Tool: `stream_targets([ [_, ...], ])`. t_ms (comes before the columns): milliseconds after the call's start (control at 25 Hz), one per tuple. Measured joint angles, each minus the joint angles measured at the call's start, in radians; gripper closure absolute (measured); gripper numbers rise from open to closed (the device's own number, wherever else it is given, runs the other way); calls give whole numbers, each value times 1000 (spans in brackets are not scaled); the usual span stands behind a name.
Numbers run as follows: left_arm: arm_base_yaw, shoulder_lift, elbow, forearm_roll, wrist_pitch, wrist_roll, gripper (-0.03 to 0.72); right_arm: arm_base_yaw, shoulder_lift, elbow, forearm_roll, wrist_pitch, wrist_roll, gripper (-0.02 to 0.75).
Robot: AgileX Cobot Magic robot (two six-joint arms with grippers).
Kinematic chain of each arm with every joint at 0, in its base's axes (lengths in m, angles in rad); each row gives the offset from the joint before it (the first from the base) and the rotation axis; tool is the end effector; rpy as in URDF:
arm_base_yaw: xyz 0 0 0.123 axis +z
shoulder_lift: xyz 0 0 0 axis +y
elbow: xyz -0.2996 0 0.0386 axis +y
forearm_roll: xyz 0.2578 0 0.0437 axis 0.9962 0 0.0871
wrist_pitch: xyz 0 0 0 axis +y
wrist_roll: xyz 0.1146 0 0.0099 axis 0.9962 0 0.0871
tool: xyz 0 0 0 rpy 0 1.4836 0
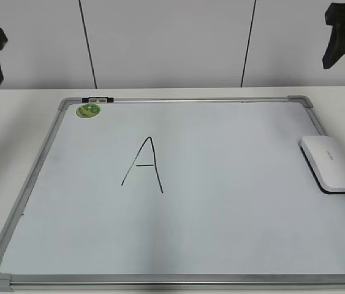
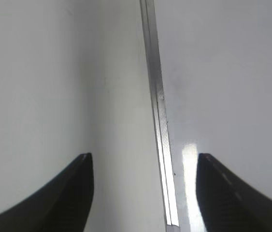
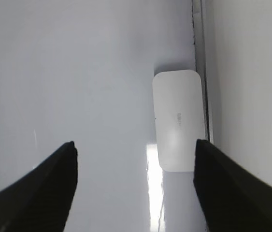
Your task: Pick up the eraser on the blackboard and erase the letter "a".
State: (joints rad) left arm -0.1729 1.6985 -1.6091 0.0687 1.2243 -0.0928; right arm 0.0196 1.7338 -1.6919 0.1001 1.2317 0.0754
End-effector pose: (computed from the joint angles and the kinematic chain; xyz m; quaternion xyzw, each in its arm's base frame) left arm 0.3715 -0.0573 0.3277 0.0454 0.9836 0.0108 0.1742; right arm 0.3888 0.0185 0.3391 0.0347 0.9798 0.0585 0.1882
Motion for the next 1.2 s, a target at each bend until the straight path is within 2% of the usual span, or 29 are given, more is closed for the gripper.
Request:
stream_targets([
  [200,-49,-154,93,40,6,-15,212,57,-133,62,0,8,2,183],
  [440,-53,-370,329,62,8,-47,214,77,-329,194,0,11,2,183],
  [800,-53,-825,684,62,2,-90,225,77,-706,563,-2,15,2,183],
  [1000,-53,-1071,812,62,11,-95,227,77,-973,793,2,13,2,183],
  [1200,-53,-1299,921,62,27,-96,227,77,-1179,955,10,18,4,183],
])
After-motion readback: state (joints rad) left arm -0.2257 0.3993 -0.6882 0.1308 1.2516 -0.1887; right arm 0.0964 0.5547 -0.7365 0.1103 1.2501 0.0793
